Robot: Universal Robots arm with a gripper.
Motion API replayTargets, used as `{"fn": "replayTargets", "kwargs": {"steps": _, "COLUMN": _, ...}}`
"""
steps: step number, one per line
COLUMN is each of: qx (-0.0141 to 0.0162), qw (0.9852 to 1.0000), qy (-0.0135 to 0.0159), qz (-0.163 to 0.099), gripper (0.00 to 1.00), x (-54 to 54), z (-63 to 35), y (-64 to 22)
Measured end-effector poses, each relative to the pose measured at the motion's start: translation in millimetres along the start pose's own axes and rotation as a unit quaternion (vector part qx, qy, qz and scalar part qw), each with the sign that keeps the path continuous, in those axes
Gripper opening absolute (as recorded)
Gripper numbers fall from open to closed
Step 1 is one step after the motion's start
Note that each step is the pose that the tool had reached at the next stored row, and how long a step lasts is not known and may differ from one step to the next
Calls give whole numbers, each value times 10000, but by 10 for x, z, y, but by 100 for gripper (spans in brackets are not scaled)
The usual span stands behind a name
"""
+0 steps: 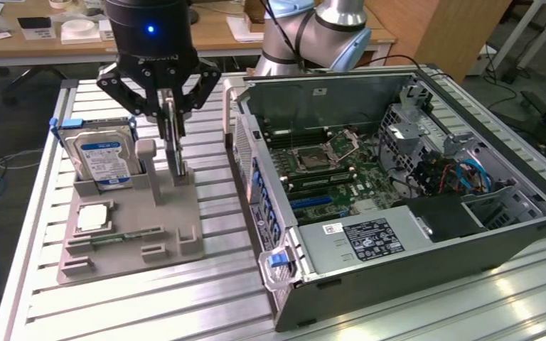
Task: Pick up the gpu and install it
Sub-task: 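Pick up the gpu and move the gpu toward the slot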
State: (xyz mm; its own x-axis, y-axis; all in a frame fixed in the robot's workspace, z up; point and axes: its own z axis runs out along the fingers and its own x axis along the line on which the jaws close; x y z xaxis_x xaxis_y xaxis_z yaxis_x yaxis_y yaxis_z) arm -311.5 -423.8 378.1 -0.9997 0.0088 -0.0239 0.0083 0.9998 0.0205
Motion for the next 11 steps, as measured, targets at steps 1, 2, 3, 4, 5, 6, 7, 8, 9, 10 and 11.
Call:
{"fn": "replayTargets", "kwargs": {"steps": 1, "qx": 0, "qw": 10000, "qy": 0, "qz": 0, "gripper": 28, "x": -1, "z": -13, "y": 0}}
{"fn": "replayTargets", "kwargs": {"steps": 2, "qx": 0, "qw": 10000, "qy": 0, "qz": 0, "gripper": 28, "x": -1, "z": -26, "y": 1}}
{"fn": "replayTargets", "kwargs": {"steps": 3, "qx": 0, "qw": 10000, "qy": 0, "qz": 0, "gripper": 28, "x": -1, "z": -37, "y": 1}}
{"fn": "replayTargets", "kwargs": {"steps": 4, "qx": 0, "qw": 10000, "qy": 0, "qz": 0, "gripper": 28, "x": -1, "z": -48, "y": 1}}
{"fn": "replayTargets", "kwargs": {"steps": 5, "qx": 0, "qw": 10000, "qy": 0, "qz": 0, "gripper": 28, "x": -1, "z": -58, "y": 1}}
{"fn": "replayTargets", "kwargs": {"steps": 6, "qx": 0, "qw": 10000, "qy": 0, "qz": 0, "gripper": 28, "x": -2, "z": -67, "y": 1}}
{"fn": "replayTargets", "kwargs": {"steps": 7, "qx": 0, "qw": 10000, "qy": 0, "qz": 0, "gripper": 28, "x": -2, "z": -75, "y": 1}}
{"fn": "replayTargets", "kwargs": {"steps": 8, "qx": 0, "qw": 10000, "qy": 0, "qz": 0, "gripper": 28, "x": -2, "z": -83, "y": 2}}
{"fn": "replayTargets", "kwargs": {"steps": 9, "qx": 1, "qw": 10000, "qy": 0, "qz": 0, "gripper": 28, "x": -2, "z": -90, "y": 2}}
{"fn": "replayTargets", "kwargs": {"steps": 10, "qx": 1, "qw": 10000, "qy": 0, "qz": 0, "gripper": 28, "x": -2, "z": -97, "y": 2}}
{"fn": "replayTargets", "kwargs": {"steps": 11, "qx": 1, "qw": 10000, "qy": 0, "qz": 0, "gripper": 28, "x": -3, "z": -106, "y": 2}}
